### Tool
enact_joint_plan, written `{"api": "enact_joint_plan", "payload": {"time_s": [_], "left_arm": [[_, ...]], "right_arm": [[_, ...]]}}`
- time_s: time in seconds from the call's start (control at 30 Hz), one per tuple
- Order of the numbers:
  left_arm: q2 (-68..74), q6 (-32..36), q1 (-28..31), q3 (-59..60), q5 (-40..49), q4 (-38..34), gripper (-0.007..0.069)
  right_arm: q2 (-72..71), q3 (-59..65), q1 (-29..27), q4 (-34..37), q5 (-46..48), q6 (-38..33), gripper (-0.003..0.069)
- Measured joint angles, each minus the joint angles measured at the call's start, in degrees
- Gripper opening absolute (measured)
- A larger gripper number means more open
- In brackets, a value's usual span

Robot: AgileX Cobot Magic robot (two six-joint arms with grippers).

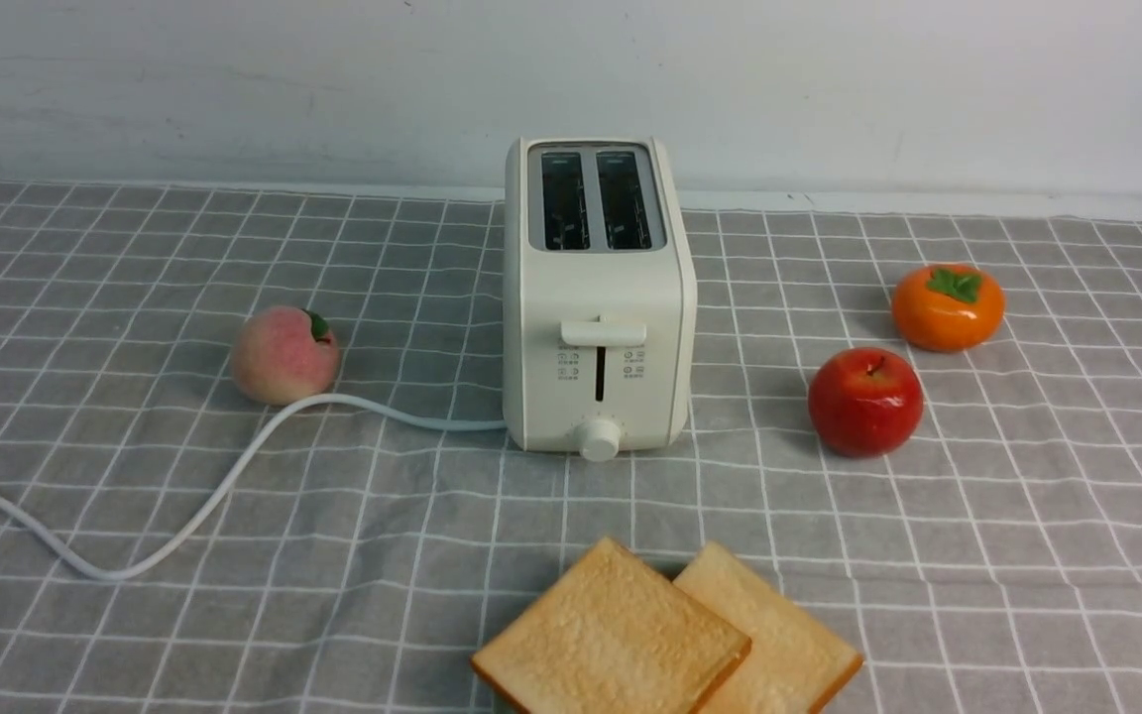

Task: Take toasted bread from bread machine on grey coffee table place on plate.

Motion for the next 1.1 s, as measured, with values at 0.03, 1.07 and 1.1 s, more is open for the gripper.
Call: {"api": "enact_joint_plan", "payload": {"time_s": [0.03,1.07,1.1], "left_arm": [[0.0,0.0,0.0,0.05,-0.17,0.0,-0.0014],[-9.36,-6.8,21.78,35.34,-36.43,32.41,0.0001],[-9.36,-5.88,21.78,35.34,-36.43,32.29,0.0001]], "right_arm": [[0.0,0.0,0.0,0.0,0.0,0.0,0.0001],[0.0,0.0,0.0,-0.64,0.02,0.0,0.0015],[0.0,0.0,0.0,-0.64,0.02,0.0,0.0015]]}}
